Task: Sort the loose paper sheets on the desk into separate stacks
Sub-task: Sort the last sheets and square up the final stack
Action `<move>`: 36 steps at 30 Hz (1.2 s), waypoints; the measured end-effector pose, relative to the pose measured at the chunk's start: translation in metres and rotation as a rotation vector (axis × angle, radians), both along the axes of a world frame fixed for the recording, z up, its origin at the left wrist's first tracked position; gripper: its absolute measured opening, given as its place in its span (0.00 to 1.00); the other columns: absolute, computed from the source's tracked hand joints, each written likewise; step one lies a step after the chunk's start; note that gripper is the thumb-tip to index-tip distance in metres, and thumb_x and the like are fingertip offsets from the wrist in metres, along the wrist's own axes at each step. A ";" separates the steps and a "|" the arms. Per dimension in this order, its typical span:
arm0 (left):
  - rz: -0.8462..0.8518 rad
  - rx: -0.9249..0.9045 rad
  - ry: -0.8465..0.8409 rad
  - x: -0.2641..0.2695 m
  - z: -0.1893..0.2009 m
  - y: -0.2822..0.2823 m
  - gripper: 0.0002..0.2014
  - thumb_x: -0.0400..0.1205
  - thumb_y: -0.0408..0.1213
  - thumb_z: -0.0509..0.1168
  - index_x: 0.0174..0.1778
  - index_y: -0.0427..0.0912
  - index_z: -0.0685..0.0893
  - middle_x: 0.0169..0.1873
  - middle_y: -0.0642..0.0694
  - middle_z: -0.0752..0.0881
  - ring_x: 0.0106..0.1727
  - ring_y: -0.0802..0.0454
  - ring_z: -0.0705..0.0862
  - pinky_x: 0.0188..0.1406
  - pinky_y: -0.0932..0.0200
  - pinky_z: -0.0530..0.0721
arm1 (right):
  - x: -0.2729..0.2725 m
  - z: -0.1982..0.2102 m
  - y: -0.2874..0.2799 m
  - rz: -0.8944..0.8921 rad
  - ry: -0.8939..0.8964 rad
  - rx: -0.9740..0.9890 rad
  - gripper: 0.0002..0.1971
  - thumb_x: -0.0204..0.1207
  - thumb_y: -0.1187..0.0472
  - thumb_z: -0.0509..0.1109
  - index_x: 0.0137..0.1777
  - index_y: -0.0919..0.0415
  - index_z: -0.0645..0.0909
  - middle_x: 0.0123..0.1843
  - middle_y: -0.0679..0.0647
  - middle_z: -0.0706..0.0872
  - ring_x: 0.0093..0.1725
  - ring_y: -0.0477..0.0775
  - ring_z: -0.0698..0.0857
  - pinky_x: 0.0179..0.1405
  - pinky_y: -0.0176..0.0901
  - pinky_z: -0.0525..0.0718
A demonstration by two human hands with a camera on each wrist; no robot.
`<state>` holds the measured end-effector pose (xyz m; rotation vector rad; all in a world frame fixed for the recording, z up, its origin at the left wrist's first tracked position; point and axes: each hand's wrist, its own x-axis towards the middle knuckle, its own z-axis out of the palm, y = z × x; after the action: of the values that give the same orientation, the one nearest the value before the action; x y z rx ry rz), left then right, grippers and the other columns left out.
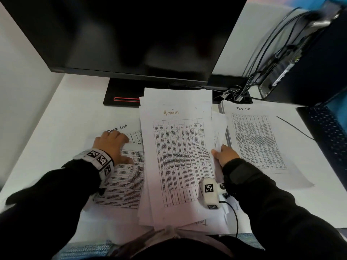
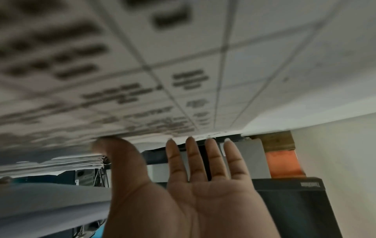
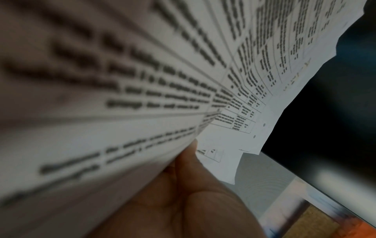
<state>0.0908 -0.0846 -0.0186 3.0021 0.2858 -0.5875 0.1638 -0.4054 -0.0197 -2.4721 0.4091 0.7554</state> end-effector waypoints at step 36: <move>0.574 -0.992 -0.185 -0.048 -0.005 -0.018 0.25 0.79 0.32 0.67 0.72 0.43 0.71 0.59 0.47 0.82 0.63 0.47 0.79 0.68 0.50 0.71 | -0.028 -0.003 0.040 -0.316 0.037 0.542 0.09 0.78 0.58 0.68 0.55 0.52 0.72 0.39 0.56 0.78 0.31 0.50 0.77 0.28 0.37 0.80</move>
<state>0.0427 -0.1026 -0.0237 1.8770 0.5927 -0.2575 0.1357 -0.3656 -0.0230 -1.8378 0.5143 0.6721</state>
